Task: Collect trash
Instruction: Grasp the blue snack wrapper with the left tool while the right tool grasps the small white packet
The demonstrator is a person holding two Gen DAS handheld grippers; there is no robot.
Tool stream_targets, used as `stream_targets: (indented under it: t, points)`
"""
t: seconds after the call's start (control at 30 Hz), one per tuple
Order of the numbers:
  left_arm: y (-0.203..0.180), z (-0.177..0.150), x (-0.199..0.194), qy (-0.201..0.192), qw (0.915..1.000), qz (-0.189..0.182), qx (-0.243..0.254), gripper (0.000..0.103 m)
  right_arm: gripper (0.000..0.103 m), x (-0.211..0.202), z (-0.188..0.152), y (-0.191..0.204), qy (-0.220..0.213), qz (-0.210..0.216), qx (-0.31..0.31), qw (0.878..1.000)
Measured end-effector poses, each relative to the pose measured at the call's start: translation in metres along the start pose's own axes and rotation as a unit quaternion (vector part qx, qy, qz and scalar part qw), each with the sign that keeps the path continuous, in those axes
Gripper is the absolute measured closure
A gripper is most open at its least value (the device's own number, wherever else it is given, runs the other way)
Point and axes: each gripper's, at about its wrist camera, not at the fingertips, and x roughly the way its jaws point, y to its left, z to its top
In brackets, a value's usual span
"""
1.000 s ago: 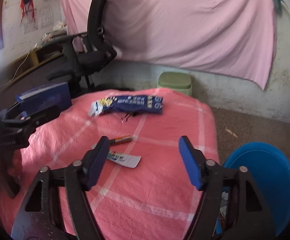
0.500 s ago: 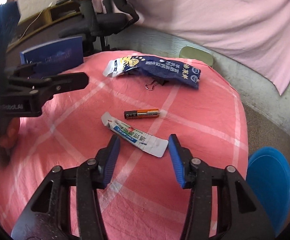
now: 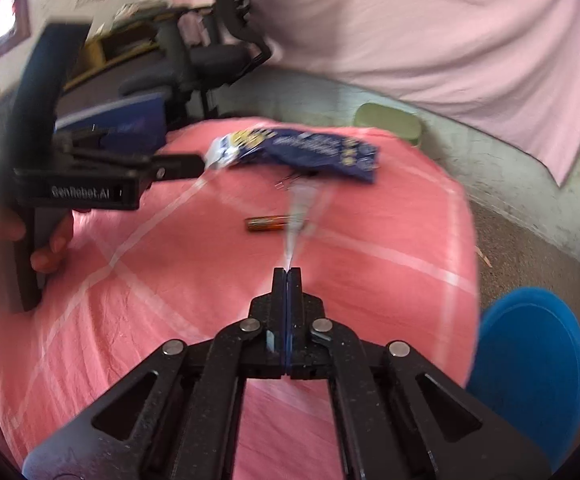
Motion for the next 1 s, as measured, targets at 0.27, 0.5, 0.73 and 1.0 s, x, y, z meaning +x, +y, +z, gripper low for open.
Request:
stream_targets:
  t: [0.27,0.5,0.73,1.0]
  points:
    - [-0.02,0.017,0.024,0.0,0.9978,0.005,0.066,0.012,0.082,-0.004,0.0,-0.034,-0.013,-0.019,0.067,0.997]
    - [-0.019,0.022,0.046,0.027,0.9957,-0.019,0.087,0.012,0.082,0.001,-0.001,-0.033,-0.001,-0.013,0.068,0.998]
    - [-0.026,0.013,0.055,0.063,0.9923,-0.053,0.093,0.046,0.08,0.004,0.001,-0.032,0.014,-0.011,0.069,0.997]
    - [-0.029,0.01,0.049,0.072,0.9916,-0.066,0.085,0.081,0.063,0.011,0.011,-0.032,0.016,-0.014,0.086,0.996]
